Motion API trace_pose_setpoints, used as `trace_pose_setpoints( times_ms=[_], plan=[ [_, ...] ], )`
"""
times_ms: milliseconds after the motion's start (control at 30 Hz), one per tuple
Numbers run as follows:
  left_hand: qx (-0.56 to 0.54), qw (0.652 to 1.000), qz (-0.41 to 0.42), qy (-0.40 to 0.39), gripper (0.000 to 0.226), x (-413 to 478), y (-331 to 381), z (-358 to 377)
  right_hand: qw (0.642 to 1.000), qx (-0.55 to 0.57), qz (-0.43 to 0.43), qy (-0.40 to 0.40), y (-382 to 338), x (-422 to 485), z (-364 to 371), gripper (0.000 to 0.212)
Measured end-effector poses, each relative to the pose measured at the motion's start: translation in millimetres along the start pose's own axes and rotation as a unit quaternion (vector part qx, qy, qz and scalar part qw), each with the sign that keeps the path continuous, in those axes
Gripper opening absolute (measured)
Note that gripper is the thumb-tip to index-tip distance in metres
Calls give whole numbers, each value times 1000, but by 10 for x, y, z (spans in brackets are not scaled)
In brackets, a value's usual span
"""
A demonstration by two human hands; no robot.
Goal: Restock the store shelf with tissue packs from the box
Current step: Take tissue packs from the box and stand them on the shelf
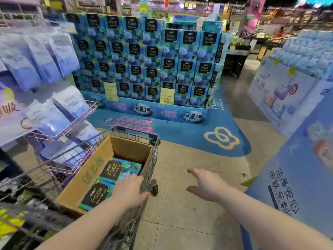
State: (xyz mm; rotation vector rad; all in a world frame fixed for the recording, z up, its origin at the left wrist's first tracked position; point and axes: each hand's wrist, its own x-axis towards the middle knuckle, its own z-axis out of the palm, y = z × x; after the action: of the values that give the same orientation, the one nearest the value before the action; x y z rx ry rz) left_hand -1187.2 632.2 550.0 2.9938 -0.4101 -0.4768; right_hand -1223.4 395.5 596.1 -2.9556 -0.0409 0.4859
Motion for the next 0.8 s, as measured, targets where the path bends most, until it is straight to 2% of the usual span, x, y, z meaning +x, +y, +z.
trace_pose_setpoints(
  times_ms=[133, 267, 500, 633, 800],
  plan=[
    [-23, 998, -51, 10, 61, 352, 269, -41, 999, -24, -35, -19, 427, 504, -294, 67],
    [-35, 994, -105, 2, 58, 475, 321, -40, 995, -28, -86, -44, 489, 974, -373, 67],
    [-71, 971, -225, -18, 52, 702, -205, -6, 978, -23, -187, -94, 12, 1766, -332, 62],
    [-98, 961, -257, -19, 47, 1037, -551, 36, 970, -42, -212, -107, -288, 2302, -357, 65],
    [-145, 951, -272, -32, 54, 1492, -945, 11, 962, -61, -226, -138, -729, 3043, -484, 66]
  ],
)
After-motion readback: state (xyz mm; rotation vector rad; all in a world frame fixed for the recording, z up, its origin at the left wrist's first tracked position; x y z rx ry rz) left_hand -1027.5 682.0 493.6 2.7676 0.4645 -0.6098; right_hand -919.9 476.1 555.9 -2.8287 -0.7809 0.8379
